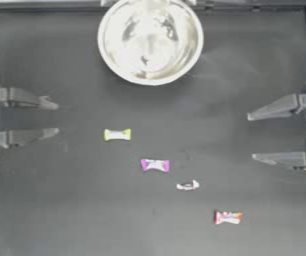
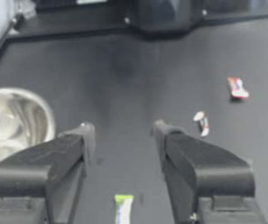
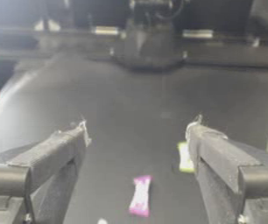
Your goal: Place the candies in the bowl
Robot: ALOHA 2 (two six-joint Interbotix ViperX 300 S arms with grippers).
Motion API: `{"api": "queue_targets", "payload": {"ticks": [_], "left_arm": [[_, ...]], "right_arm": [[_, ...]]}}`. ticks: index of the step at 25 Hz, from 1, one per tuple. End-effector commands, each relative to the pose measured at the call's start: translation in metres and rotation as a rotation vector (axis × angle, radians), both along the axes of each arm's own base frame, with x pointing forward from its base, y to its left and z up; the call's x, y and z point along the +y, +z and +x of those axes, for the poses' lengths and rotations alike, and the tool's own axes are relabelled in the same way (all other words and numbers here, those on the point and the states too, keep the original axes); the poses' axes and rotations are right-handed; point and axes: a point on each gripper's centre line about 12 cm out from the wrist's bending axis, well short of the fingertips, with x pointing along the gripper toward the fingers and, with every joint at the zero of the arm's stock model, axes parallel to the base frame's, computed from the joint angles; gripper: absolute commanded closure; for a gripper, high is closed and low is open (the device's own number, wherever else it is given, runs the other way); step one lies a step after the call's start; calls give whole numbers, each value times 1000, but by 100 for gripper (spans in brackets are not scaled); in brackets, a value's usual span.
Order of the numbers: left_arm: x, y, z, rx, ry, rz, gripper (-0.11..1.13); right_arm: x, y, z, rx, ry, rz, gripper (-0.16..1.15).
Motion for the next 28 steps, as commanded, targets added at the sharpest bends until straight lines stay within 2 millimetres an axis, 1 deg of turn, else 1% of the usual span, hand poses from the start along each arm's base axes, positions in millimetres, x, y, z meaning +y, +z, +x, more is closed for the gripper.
{"api": "queue_targets", "payload": {"ticks": [1, 5, 9, 13, 16, 19, 22, 28], "left_arm": [[-1, 0, -3, -10, -2, -16, 20], [-1, -8, -4, 8, -1, -22, 20], [-2, -11, -5, 14, 1, -40, 20], [-1, -12, -5, 17, 3, -40, 20], [0, -13, -6, 21, 11, -41, 20], [2, -14, -6, 21, 22, -43, 20], [4, -14, -7, 19, 29, -42, 20], [5, -14, -7, 20, 37, -46, 20]], "right_arm": [[1, 15, 6, 129, -5, 50, 1], [6, 15, 11, 356, 7, 142, 1], [15, 9, 22, 597, 12, 218, 2], [33, 6, 33, 776, 13, 224, 2], [46, 4, 38, 847, -12, 213, 2], [60, -3, 41, 884, -44, 209, 2], [76, -15, 42, 919, -68, 212, 2], [106, -41, 60, 988, -107, 166, 2]]}}
